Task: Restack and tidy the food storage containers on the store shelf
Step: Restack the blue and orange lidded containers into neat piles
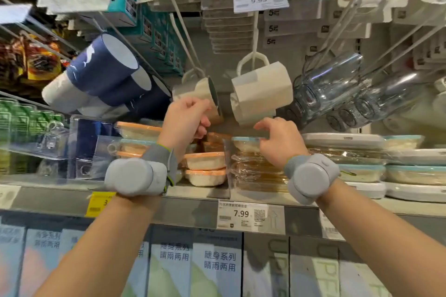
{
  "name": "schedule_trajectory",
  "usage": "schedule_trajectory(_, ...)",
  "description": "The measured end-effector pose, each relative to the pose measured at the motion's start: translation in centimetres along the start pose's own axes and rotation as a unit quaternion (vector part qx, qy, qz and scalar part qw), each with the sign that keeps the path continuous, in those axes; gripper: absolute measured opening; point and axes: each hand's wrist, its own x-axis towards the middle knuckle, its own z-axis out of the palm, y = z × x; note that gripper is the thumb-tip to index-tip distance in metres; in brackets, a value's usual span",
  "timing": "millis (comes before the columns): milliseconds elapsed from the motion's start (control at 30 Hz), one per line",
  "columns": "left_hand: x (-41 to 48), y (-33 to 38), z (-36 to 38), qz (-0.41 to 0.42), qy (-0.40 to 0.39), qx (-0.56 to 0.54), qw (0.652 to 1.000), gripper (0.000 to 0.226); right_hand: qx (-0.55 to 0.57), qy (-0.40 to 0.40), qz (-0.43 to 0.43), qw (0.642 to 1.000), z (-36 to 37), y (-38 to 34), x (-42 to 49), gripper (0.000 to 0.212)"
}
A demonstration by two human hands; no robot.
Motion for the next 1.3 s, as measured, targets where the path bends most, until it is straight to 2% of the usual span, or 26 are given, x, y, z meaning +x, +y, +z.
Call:
schedule_trajectory(33, 0.2, 0.0, -0.8, 0.043, 0.017, 0.087, 0.995, 0.015, 0.005, 0.005, 0.004, 1.0, 0.2, -0.2, 0.1, 0.041)
schedule_trajectory(67, 0.5, -0.1, -1.8, 0.094, 0.05, 0.204, 0.973, 0.015, 0.013, 0.017, 0.001, 1.0, 0.3, -0.5, 0.2, 0.039)
schedule_trajectory(133, 1.3, -0.7, -4.1, 0.162, 0.089, 0.403, 0.896, 0.019, 0.02, 0.015, -0.001, 1.0, 0.7, -1.1, 0.3, 0.035)
schedule_trajectory(200, 2.0, -1.1, -5.8, 0.137, 0.063, 0.492, 0.858, 0.026, 0.022, -0.001, 0.0, 1.0, 1.1, -1.7, 0.6, 0.035)
schedule_trajectory(333, 3.1, -2.8, -7.4, 0.006, -0.03, 0.652, 0.757, 0.047, 0.046, -0.018, 0.014, 0.999, 1.4, -2.7, 0.6, 0.034)
schedule_trajectory(367, 3.2, -3.3, -7.3, -0.024, -0.045, 0.662, 0.747, 0.054, 0.055, -0.023, 0.017, 0.998, 1.4, -2.9, 0.6, 0.032)
schedule_trajectory(433, 3.5, -4.4, -7.4, -0.044, -0.061, 0.653, 0.754, 0.067, 0.072, -0.028, 0.018, 0.997, 1.6, -3.5, 0.7, 0.028)
schedule_trajectory(533, 3.6, -5.4, -7.6, -0.028, -0.065, 0.647, 0.759, 0.075, 0.083, -0.033, 0.005, 0.996, 1.6, -4.2, 0.8, 0.026)
schedule_trajectory(800, 3.2, -6.3, -7.6, 0.024, -0.026, 0.603, 0.797, 0.07, 0.115, -0.043, -0.023, 0.992, 0.9, -6.2, 1.1, 0.025)
schedule_trajectory(1100, 3.4, -7.2, -8.1, 0.058, -0.012, 0.563, 0.824, 0.076, 0.071, -0.087, -0.035, 0.993, 3.2, -9.7, 1.8, 0.026)
schedule_trajectory(1300, 3.4, -7.9, -8.3, 0.066, 0.019, 0.502, 0.862, 0.058, 0.021, -0.098, -0.024, 0.995, 3.7, -10.6, 1.8, 0.029)
